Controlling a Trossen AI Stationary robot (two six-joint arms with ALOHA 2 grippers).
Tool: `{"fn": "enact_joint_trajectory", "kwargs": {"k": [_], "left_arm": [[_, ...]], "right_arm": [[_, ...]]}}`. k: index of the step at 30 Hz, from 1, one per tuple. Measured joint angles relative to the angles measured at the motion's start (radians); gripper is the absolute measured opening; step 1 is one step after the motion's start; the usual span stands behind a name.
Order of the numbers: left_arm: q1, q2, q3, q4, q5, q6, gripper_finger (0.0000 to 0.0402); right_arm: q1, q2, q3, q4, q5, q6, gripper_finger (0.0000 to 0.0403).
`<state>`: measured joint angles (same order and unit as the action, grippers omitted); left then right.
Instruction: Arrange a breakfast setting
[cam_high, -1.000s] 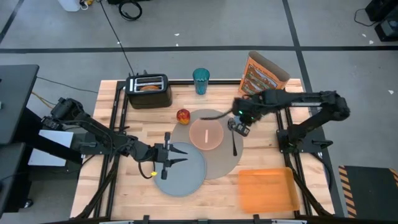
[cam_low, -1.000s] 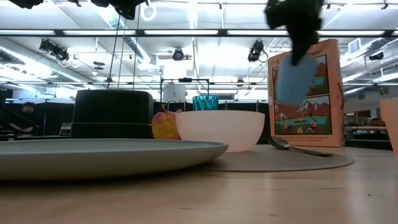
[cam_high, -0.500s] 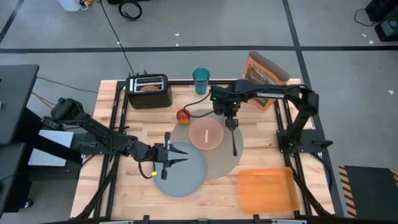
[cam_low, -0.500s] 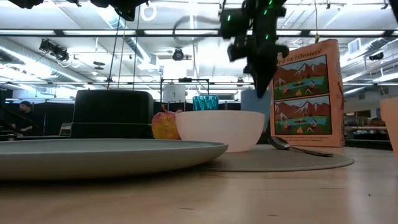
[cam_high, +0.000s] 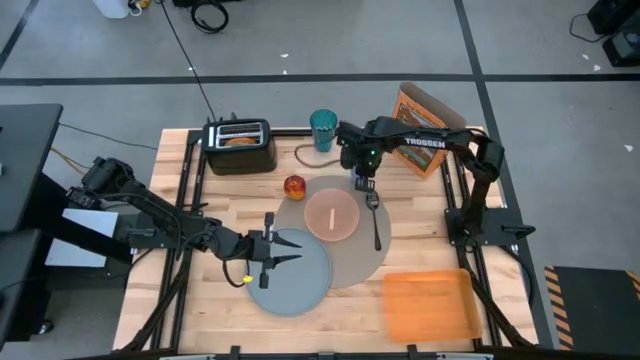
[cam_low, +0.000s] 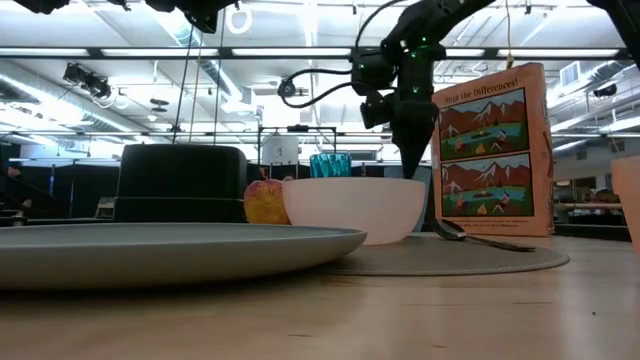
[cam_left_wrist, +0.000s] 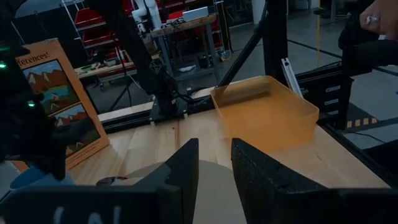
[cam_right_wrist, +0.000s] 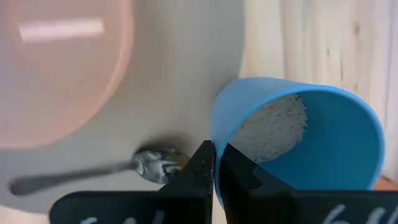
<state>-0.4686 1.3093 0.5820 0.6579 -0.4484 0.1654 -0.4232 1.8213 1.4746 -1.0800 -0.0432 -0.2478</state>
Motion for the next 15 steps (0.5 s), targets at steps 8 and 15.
{"fn": "enact_joint_trajectory", "kwargs": {"k": [8,15], "left_arm": [[0.0,0.0,0.0,0.0,0.0,0.002,0.0103],[0.0,0.0,0.0,0.001,0.0,0.002,0.0103]], "right_arm": [[-0.086,-0.007,0.0,0.021,-0.011,0.084,0.0016],[-0.093,-0.007,0.0,0.068,-0.061,0.091,0.0016]]}}
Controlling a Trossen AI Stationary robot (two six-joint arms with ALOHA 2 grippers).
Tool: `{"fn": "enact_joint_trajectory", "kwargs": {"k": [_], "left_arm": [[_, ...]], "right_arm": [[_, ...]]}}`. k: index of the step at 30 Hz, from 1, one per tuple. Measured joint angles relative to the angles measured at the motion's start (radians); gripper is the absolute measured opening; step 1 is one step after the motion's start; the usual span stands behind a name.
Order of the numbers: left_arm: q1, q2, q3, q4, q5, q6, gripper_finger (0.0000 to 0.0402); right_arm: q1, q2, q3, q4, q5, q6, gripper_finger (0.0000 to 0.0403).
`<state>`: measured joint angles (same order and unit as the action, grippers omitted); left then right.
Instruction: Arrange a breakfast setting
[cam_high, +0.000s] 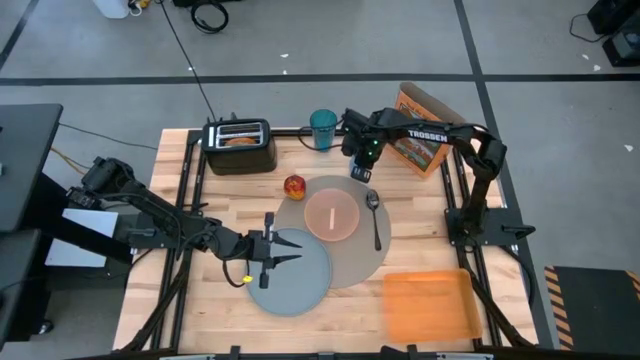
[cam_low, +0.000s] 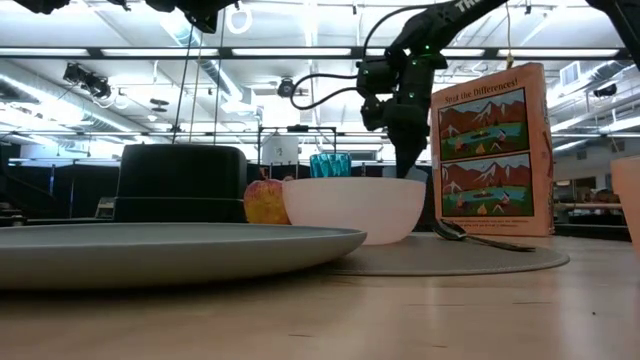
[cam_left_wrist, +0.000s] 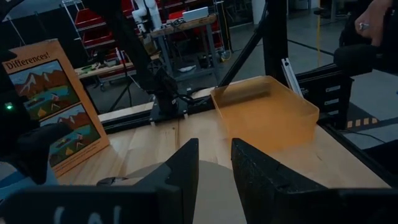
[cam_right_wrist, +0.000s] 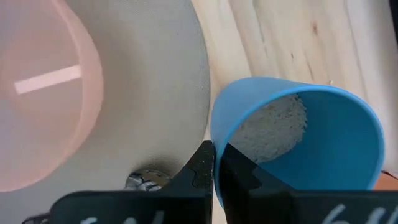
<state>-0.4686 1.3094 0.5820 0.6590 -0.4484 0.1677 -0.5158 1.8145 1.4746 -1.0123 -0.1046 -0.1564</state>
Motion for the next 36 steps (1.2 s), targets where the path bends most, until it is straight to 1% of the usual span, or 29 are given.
{"fn": "enact_joint_trajectory", "kwargs": {"k": [8,14,26,36], "left_arm": [[0.0,0.0,0.0,-0.001,0.0,0.0,0.0103],[0.0,0.0,0.0,-0.001,0.0,0.0,0.0103],[0.0,0.0,0.0,-0.001,0.0,-0.007,0.0103],[0.0,0.0,0.0,-0.008,0.0,-0.021,0.0103]], "right_arm": [[0.014,0.0,-0.006,0.003,0.056,-0.003,0.0019],[0.03,0.0,-0.006,0.002,0.059,-0.005,0.003],[0.045,0.0,-0.007,0.007,0.103,-0.02,0.0029],[0.045,0.02,-0.008,0.005,0.111,-0.048,0.0027]]}}
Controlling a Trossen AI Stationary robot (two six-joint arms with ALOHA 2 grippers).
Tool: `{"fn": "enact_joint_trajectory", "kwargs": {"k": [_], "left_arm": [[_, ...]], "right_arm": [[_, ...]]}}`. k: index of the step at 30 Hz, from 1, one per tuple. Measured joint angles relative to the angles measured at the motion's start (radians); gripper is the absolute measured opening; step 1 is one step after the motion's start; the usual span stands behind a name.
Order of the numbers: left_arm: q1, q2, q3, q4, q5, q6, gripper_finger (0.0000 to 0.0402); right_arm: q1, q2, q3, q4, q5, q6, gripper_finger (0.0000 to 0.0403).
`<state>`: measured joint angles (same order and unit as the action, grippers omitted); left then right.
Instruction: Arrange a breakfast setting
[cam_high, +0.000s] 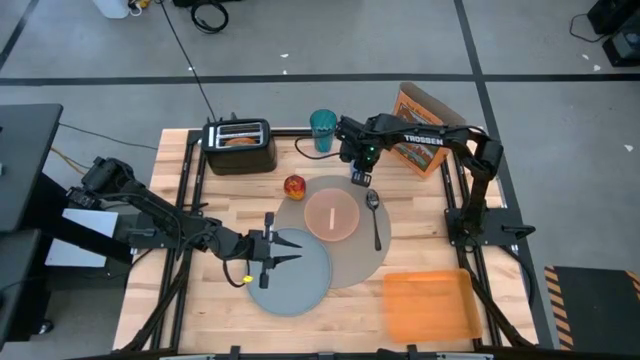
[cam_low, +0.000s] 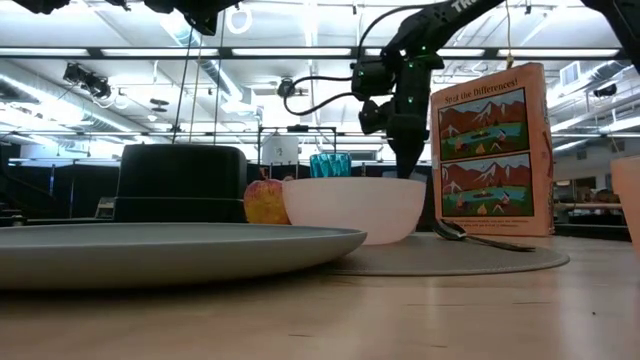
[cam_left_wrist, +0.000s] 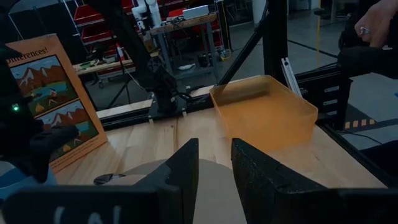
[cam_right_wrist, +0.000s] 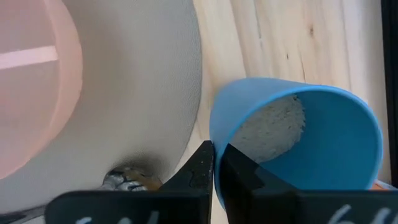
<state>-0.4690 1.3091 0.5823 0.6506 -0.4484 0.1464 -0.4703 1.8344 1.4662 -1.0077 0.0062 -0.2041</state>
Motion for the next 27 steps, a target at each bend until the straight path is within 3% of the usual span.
{"fn": "enact_joint_trajectory", "kwargs": {"k": [15,27], "left_arm": [[0.0,0.0,0.0,-0.007,0.0,0.001,0.0103],[0.0,0.0,0.0,-0.023,0.0,-0.004,0.0103]], "right_arm": [[0.012,-0.004,0.023,-0.013,0.004,0.002,0.011],[0.046,-0.017,0.24,-0.328,0.004,0.051,0.0121]]}}
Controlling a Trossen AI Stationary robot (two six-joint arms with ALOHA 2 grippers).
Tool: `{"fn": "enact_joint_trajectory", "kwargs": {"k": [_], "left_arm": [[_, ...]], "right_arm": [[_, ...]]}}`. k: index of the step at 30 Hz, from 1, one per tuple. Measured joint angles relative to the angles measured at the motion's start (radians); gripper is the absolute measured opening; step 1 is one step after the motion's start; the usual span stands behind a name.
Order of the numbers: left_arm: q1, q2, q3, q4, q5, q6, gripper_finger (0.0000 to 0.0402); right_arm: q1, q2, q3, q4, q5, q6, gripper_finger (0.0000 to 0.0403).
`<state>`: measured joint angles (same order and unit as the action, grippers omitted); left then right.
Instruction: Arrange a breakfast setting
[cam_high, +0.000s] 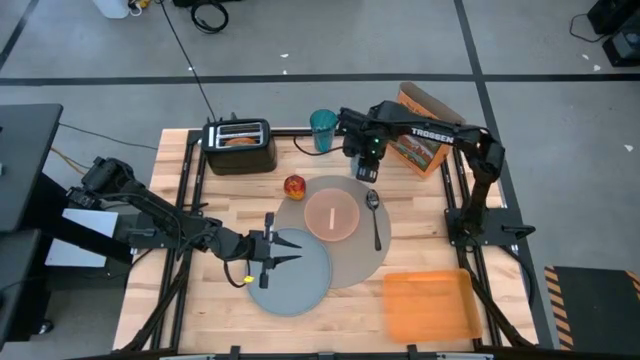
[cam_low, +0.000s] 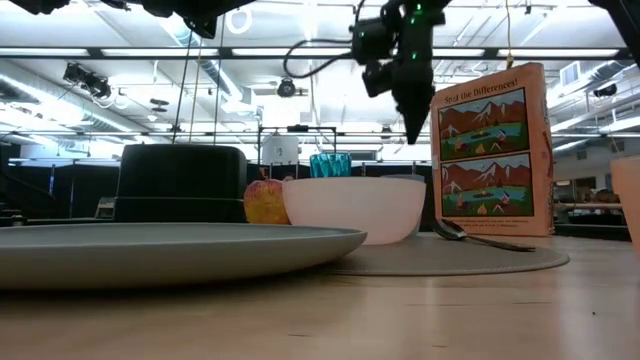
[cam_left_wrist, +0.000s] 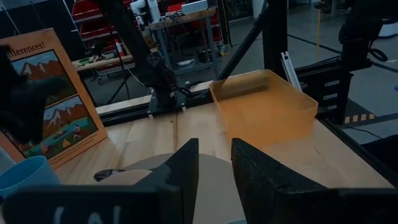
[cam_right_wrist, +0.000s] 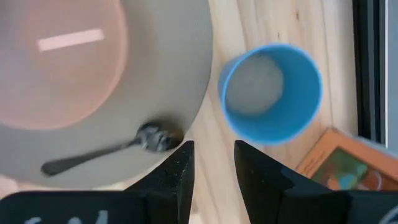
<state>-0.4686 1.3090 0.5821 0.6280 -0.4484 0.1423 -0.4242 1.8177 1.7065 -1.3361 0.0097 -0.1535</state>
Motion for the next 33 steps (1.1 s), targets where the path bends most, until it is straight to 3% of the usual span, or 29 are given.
{"fn": "enact_joint_trajectory", "kwargs": {"k": [6,12,18,22,25,33], "left_arm": [[0.0,0.0,0.0,-0.001,0.0,-0.021,0.0103],[0.0,0.0,0.0,-0.022,0.0,-0.079,0.0103],[0.01,0.013,0.0,0.0,0.016,-0.099,0.0103],[0.083,0.008,0.03,-0.017,0.017,-0.148,0.0103],[0.184,-0.018,0.118,-0.198,0.016,-0.165,0.0104],[0.554,-0.032,0.568,-1.126,0.022,-0.267,0.0154]], "right_arm": [[0.068,-0.07,0.009,-0.095,-0.002,0.061,0.0119],[0.215,-0.219,-0.076,-0.078,0.002,0.185,0.0109],[0.451,-0.413,-0.301,0.103,0.067,0.435,0.0101],[0.621,-0.517,-0.503,0.267,0.094,0.551,0.0101],[0.718,-0.564,-0.622,0.361,0.103,0.644,0.0101],[0.873,-0.578,-0.725,0.402,0.118,0.798,0.0101]]}}
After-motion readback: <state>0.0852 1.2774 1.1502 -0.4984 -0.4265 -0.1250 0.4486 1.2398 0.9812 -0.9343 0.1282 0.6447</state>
